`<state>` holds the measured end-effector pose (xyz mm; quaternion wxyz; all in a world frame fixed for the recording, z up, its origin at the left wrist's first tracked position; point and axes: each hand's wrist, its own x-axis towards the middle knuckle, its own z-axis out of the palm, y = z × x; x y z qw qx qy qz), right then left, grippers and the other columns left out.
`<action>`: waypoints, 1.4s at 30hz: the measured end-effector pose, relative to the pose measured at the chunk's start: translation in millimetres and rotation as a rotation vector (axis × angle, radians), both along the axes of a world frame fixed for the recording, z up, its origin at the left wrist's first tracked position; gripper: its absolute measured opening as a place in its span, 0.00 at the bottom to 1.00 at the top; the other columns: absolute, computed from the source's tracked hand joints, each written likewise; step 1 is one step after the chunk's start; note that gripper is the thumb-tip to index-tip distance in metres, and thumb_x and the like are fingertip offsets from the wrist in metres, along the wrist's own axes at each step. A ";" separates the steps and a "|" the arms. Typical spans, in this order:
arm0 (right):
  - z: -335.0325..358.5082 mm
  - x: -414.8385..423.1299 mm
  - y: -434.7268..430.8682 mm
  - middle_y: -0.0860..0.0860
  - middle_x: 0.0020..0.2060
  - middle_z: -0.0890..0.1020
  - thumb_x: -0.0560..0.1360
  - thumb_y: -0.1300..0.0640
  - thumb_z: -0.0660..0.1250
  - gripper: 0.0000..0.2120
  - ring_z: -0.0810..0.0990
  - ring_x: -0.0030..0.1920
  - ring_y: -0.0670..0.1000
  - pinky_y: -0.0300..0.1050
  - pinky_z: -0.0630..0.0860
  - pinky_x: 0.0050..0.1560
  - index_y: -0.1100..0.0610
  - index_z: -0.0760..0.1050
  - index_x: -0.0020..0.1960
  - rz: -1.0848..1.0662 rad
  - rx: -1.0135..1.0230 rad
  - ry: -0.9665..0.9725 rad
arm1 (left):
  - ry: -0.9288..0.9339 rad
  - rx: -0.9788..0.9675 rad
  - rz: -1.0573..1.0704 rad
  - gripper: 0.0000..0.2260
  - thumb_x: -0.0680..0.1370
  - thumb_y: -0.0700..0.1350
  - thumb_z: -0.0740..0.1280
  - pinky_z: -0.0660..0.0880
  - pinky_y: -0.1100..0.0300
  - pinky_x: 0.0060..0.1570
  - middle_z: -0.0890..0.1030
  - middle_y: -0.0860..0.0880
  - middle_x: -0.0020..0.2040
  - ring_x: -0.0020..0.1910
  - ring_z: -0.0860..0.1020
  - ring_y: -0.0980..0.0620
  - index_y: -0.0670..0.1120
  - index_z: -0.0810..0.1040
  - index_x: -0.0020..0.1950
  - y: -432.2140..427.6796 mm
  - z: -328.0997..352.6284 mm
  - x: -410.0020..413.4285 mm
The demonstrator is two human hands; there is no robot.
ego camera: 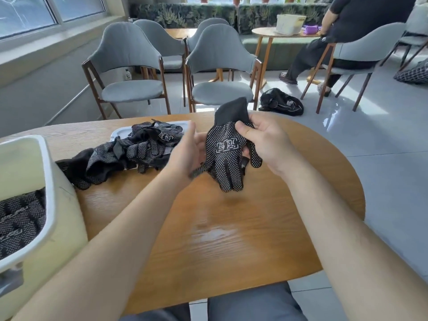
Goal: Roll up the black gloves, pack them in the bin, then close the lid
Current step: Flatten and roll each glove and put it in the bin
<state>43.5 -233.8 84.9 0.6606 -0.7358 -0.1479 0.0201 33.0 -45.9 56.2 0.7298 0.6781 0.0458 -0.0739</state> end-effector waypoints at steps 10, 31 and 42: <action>-11.4 -12.8 53.2 0.45 0.51 0.88 0.82 0.52 0.67 0.08 0.86 0.53 0.47 0.50 0.80 0.60 0.49 0.84 0.57 0.196 -0.206 -0.001 | -0.241 0.350 0.199 0.05 0.79 0.50 0.71 0.79 0.55 0.50 0.86 0.52 0.44 0.45 0.84 0.52 0.49 0.82 0.50 67.5 2.2 -49.3; -109.9 -73.4 52.4 0.41 0.51 0.85 0.75 0.53 0.69 0.10 0.77 0.51 0.50 0.47 0.78 0.52 0.50 0.87 0.52 0.111 -0.573 -0.639 | -0.669 1.109 -0.035 0.07 0.77 0.47 0.74 0.72 0.63 0.56 0.81 0.58 0.55 0.51 0.76 0.51 0.49 0.82 0.54 100.5 -85.5 -119.4; -117.6 -104.3 34.8 0.43 0.56 0.83 0.73 0.56 0.69 0.09 0.77 0.56 0.46 0.45 0.76 0.57 0.49 0.87 0.49 0.293 -0.599 -0.595 | -0.683 1.070 -0.134 0.14 0.79 0.62 0.66 0.70 0.56 0.60 0.79 0.62 0.58 0.60 0.74 0.55 0.54 0.84 0.50 95.8 -83.6 -151.3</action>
